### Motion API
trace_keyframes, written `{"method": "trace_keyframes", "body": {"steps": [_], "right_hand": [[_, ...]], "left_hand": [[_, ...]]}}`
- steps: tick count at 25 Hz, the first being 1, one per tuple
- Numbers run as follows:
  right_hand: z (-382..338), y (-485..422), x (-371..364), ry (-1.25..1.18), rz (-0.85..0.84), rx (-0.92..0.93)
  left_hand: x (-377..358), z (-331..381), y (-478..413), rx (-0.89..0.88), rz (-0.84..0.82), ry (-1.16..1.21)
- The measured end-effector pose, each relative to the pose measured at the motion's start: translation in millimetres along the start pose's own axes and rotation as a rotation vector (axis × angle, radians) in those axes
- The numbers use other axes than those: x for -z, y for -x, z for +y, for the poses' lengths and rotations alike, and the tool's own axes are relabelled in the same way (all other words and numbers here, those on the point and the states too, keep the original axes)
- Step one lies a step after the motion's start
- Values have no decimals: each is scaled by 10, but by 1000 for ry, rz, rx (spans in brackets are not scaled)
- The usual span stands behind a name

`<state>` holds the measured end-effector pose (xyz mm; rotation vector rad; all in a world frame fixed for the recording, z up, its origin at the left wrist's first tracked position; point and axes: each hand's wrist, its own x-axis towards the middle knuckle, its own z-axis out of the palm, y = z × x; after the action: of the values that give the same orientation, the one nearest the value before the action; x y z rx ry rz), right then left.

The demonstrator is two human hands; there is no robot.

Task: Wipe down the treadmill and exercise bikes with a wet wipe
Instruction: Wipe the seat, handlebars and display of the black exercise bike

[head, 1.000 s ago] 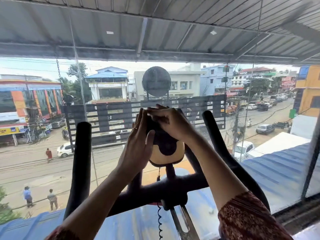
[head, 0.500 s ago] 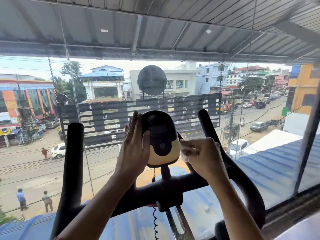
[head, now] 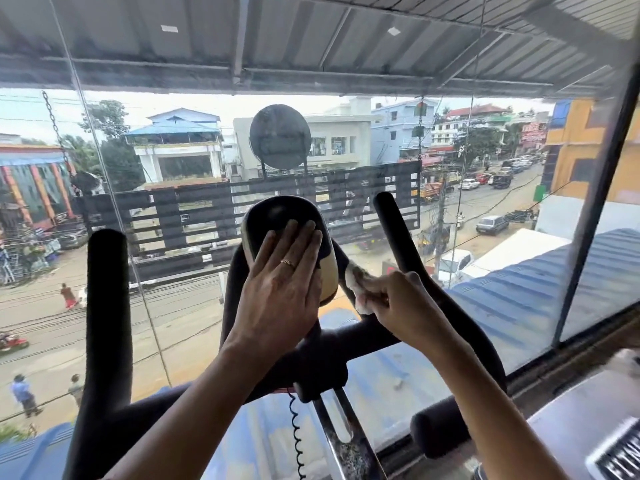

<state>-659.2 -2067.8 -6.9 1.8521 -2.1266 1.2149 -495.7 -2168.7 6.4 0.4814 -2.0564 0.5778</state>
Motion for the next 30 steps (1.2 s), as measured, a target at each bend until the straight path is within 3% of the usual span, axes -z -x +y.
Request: {"method": "trace_keyframes", "body": {"steps": [4,8,13,17,21,26,30], "right_hand": [[-77,-28,123,-70,28,-19],[-327,-390,-108,-92,4,89],[-69,90,-129,-19,6,123],[138,561,-81,2,24,48],[52,569,-148,84,188,-228],[-287,673,-414,19,171,-117],[-296,606,-349,16,180,-224]], "left_hand": [[-12,24,2,12,34,23],[0,10,14,-4,50,17],[-7,22,24,1,43,9],[-1,65,67,30,17,15],[5,112,114,58,-16,28],[140,104,277,42,-102,98],[289,69,470,59,-222,169]]}}
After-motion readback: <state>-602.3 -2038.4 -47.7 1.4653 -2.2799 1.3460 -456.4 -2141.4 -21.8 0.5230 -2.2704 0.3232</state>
